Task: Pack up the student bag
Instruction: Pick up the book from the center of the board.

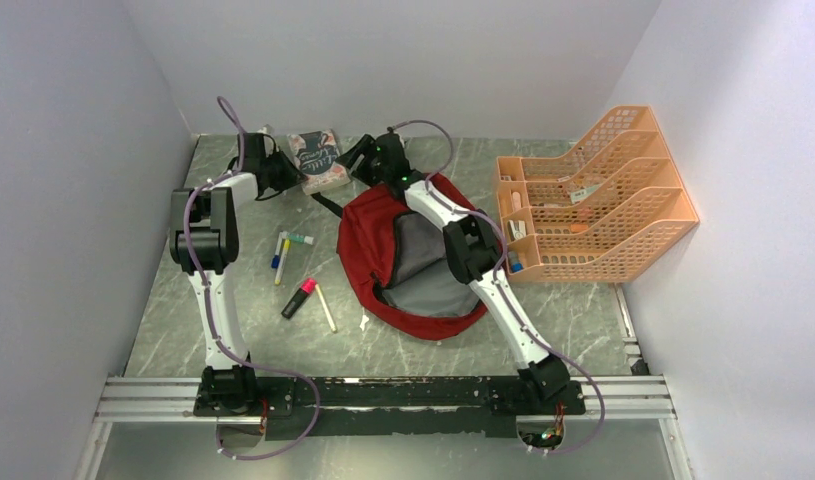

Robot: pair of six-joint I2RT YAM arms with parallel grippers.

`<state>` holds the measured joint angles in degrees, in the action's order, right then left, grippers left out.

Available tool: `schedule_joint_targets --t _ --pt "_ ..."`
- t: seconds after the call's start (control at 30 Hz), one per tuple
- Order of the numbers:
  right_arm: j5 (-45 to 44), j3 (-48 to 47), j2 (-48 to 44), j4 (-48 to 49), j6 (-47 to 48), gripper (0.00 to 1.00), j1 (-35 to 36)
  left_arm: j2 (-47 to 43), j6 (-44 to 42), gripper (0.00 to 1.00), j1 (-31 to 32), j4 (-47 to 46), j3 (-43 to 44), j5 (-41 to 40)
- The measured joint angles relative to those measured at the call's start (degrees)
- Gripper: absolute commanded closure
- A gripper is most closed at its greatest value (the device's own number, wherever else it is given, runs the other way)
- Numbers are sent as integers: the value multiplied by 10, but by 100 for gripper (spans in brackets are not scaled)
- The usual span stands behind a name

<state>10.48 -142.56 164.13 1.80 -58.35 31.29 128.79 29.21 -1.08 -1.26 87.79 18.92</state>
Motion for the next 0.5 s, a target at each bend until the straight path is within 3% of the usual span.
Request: schedule_joint_targets --t 0.5 --pt "94 -10 25 35 -59 34 0 20 -21 95 -2 16 31 27"
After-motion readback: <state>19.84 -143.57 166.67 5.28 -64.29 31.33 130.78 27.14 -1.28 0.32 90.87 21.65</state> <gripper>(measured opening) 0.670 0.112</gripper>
